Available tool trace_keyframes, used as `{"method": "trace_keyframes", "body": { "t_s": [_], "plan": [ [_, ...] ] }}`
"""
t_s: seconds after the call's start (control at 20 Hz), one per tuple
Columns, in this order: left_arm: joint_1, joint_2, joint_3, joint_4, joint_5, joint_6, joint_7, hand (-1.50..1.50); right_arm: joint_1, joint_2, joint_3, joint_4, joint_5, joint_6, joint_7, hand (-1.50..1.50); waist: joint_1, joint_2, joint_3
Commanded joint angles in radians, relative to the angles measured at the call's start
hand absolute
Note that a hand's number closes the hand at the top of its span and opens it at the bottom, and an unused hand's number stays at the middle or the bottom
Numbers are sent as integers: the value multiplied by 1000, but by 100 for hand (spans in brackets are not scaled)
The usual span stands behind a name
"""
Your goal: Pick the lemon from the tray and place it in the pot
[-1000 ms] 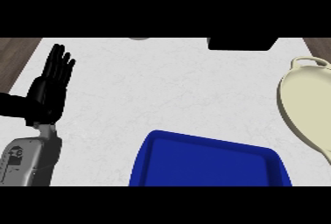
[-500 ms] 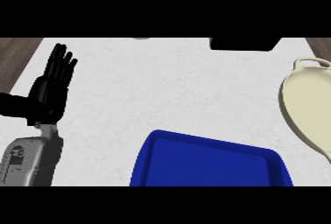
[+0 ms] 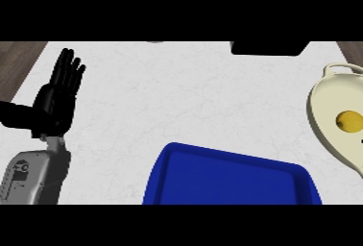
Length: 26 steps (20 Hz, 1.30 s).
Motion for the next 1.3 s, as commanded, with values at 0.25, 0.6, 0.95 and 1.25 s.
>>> {"method": "trace_keyframes", "body": {
  "t_s": [0.25, 0.6, 0.95, 1.25],
  "plan": [
    [58, -27, -20, -31, -20, 10, -28, 0, -93, -15, -137, 103, -163, 229, -101, -150, -17, -7, -2],
    [23, -16, -8, -32, -14, 12, 9, 0, -120, -84, -246, 206, -276, 386, -12, -150, -15, -4, 0],
    [4, 9, 13, -53, -8, 10, 31, 0, -77, -169, -333, 232, -362, 455, -33, -150, -6, 1, 3],
    [56, -16, 0, -50, 3, -14, -24, 0, -11, -254, -386, 240, -416, 540, -25, -150, -5, 7, 7]
  ]
}}
